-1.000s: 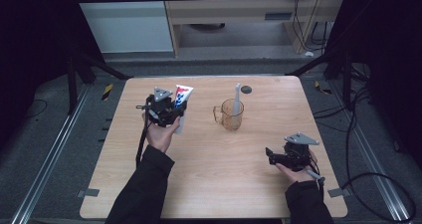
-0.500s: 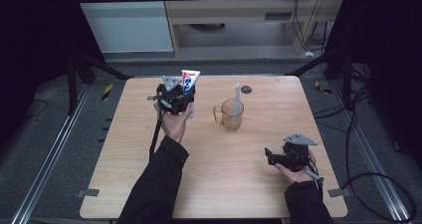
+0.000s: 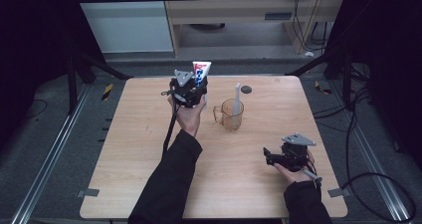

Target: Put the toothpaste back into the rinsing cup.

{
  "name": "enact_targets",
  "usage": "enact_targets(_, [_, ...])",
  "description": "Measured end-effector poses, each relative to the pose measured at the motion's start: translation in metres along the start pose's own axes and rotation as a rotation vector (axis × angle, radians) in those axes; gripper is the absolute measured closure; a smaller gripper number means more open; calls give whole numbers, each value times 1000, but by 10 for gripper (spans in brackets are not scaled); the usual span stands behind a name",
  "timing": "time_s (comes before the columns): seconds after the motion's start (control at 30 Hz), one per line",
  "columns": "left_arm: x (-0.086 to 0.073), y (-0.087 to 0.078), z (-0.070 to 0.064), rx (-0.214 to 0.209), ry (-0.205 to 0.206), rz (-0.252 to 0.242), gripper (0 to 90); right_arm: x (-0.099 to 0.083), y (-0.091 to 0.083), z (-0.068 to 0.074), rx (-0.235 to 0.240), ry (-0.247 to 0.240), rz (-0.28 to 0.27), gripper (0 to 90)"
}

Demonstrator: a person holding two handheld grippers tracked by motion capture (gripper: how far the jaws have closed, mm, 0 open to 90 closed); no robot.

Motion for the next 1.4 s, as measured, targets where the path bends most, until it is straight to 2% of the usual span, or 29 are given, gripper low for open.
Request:
enact_targets(0.2, [-1, 16, -9, -14, 7, -4, 676, 0, 0, 0, -2, -4, 0, 75])
enact_targets(0.4, [2, 28, -17, -27, 34, -14, 677, -1, 1, -2, -9, -4, -5, 75])
enact_targets(0.6, [1, 41, -26, -52, 26, -30, 677, -1, 1, -3, -11, -3, -5, 75])
enact_targets(0.8, [0, 47, -27, -56, 25, -46, 677, -1, 1, -4, -11, -4, -4, 75])
enact_targets(1.4, [-23, 72, -42, -123, 39, -12, 677, -2, 2, -5, -16, -13, -8, 76])
Point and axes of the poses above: each handheld gripper's, and its own axes: y roughly forward along the jaws, x roughly out of its top, z roughly to its left, the point moved 9 cm from there along y, roughly forward along the jaws, and after that the axes turned 15 degrees about -x, right-handed, at the moved point
